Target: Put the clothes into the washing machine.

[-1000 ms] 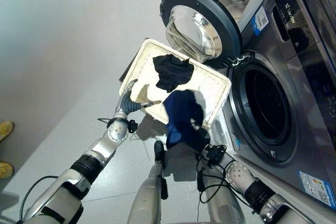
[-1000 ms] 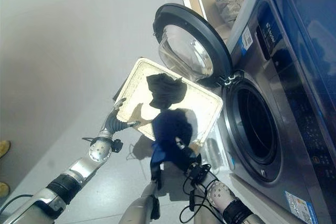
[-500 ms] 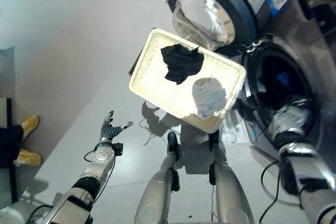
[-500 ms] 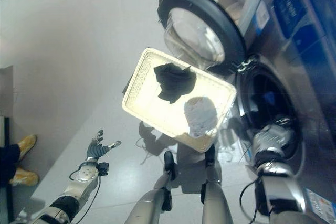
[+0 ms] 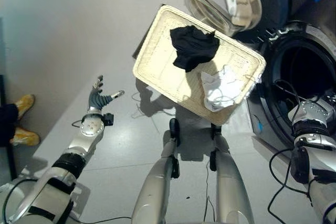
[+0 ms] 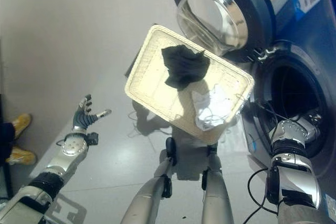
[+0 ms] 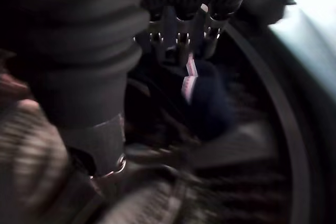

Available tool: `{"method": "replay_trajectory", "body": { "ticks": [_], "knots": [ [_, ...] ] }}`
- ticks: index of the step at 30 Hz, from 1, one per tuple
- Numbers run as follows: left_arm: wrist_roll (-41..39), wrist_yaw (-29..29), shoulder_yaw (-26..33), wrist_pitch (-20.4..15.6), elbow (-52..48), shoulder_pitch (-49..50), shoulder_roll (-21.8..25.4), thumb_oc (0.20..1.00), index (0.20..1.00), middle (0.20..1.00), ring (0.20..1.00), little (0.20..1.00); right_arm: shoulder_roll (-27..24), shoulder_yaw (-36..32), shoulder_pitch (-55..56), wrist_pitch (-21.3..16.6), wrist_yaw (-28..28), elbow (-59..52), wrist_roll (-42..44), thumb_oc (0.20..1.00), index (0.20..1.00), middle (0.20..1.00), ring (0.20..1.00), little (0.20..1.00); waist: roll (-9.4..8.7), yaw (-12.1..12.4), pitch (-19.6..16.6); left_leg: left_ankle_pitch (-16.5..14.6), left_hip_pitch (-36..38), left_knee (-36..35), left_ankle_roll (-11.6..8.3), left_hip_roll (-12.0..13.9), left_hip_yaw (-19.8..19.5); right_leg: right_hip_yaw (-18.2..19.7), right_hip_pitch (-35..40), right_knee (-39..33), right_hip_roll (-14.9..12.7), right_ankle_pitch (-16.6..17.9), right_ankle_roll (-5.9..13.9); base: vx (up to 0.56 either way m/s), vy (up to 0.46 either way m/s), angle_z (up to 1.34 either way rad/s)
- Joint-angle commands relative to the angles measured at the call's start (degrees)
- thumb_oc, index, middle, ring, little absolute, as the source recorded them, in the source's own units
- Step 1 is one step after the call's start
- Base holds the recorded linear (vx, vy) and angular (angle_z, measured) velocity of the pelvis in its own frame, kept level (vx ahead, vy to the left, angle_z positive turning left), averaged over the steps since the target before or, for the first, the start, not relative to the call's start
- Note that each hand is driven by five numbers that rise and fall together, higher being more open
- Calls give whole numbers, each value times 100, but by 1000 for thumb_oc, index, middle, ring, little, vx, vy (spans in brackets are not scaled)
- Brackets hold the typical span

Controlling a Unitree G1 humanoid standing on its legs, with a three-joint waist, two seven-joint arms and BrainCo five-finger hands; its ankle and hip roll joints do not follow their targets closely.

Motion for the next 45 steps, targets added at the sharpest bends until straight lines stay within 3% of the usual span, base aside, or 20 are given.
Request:
{"method": "replay_trajectory", "body": {
  "ticks": [1,5,9,15,17,20,24,27,31,32,34,38,39,41,42,45],
  "knots": [
    [919,550,137,113,-99,-491,-112,1000,1000,1000,1000,1000,-366,440,232,805,271,557,66,1000,1000,1000,1000,1000,415,-46,-101,-302,-555,755,-369,-50,-89,-245,-319,1130,686,-976,-159,0,0,0],
    [1139,475,-166,440,123,-1419,-234,1000,1000,1000,1000,1000,-325,970,-327,1438,870,1261,66,1000,1000,1000,1000,1000,459,-95,-101,-356,-606,805,-384,-29,-11,-191,-428,1216,710,-1029,-159,15,28,-9],
    [1230,376,-455,768,432,-2149,-330,1000,1000,1000,1000,1000,-19,1259,-492,1602,1495,1444,-616,1000,1000,1000,1000,1000,484,-208,-101,-315,-777,853,-391,-14,72,-100,-633,1207,749,-939,-175,8,86,-21],
    [1565,299,-833,1370,1324,-2995,-572,1000,1000,1000,1000,1000,466,1696,-107,1335,2001,1182,-1814,1000,1000,1000,1000,1000,363,-544,-101,-456,-947,1032,-411,41,272,111,-845,1084,793,-870,-157,11,121,-15],
    [1677,333,-862,1433,1411,-3068,-586,1000,1000,1000,1000,1000,503,1729,-68,1316,2028,1135,-1873,1000,1000,1000,1000,1000,341,-576,-101,-477,-975,1064,-412,50,297,137,-875,1071,797,-859,-155,1,104,-13],
    [1735,443,-1003,1777,2118,-3598,-648,1000,1000,1000,1000,1000,659,1931,217,1239,2260,863,-1949,1000,1000,1000,1000,1000,176,-819,-101,-643,-1209,1391,-402,91,425,245,-1135,1038,777,-766,-126,8,124,-13],
    [1693,362,-1053,1891,2793,-4039,-686,1000,1000,1000,1000,1000,773,2092,430,1192,2307,612,-1953,1000,1000,1000,1000,1000,34,-1025,-101,-823,-1395,1700,-378,145,557,320,-1341,1046,767,-716,-99,13,130,-11],
    [896,212,-970,2068,3830,-4509,-784,1000,1000,1000,1000,1000,935,2427,845,1238,2450,236,-1824,1000,1000,1000,1000,1000,-153,-1322,-101,-1309,-1679,2294,-382,272,683,433,-1632,1092,751,-778,-44,73,161,-6],
    [777,162,-991,2259,4348,-4702,-731,1000,1000,1000,1000,1000,984,2721,1170,1255,2566,-170,-1807,1000,1000,1000,1000,1000,-307,-1521,-101,-1553,-1971,2709,-338,328,718,532,-1890,1190,756,-756,-32,7,134,-15],
    [843,112,-1042,2373,4461,-4784,-691,928,928,928,928,928,981,2807,1257,1297,2615,-310,-1773,1000,1000,1000,1000,1000,-363,-1584,-101,-1623,-2071,2835,-316,349,740,569,-1982,1210,770,-730,-34,1,156,-23],
    [740,61,-1155,2342,4532,-4846,-596,200,200,200,200,200,925,2931,1418,1370,2688,-515,-1746,1000,1000,1000,1000,1000,-426,-1662,-101,-1694,-2238,3003,-300,372,754,630,-2130,1250,785,-693,-30,5,150,-25],
    [400,123,-1149,2135,4495,-4903,-535,200,200,200,200,200,897,3016,1750,1494,2862,-719,-1754,1000,1000,1000,1000,1000,-494,-1778,-101,-1738,-2375,3091,-280,383,778,729,-2271,1275,841,-656,-36,-4,112,-24],
    [126,170,-1062,1738,4380,-4878,-552,200,200,200,200,200,976,3073,2011,1502,2936,-843,-1858,1000,1000,1000,1000,1000,-531,-1827,-101,-1761,-2418,3125,-268,377,785,782,-2326,1314,872,-647,-38,-20,110,-13],
    [-64,220,-970,1372,4185,-4863,-566,200,200,200,200,200,1086,3156,2242,1434,3000,-1023,-1957,1000,1000,1000,1000,1000,-568,-1848,-101,-1785,-2416,3136,-252,372,778,824,-2325,1358,903,-658,-40,-25,94,-7],
    [20,416,-897,1107,3983,-4844,-618,200,200,200,200,200,1127,3247,2361,1281,3014,-1208,-2243,1000,1000,1000,1000,1000,-597,-1865,-101,-1791,-2397,3108,-251,351,766,855,-2307,1370,932,-671,-35,-39,80,-3],
    [547,696,-934,944,3540,-4775,-688,200,200,200,200,200,1133,3404,2439,886,3008,-1570,-3187,1000,1000,1000,1000,1000,-607,-1864,-101,-1725,-2304,2968,-256,310,781,892,-2224,1309,965,-651,-45,-48,65,-1]
  ]
}}
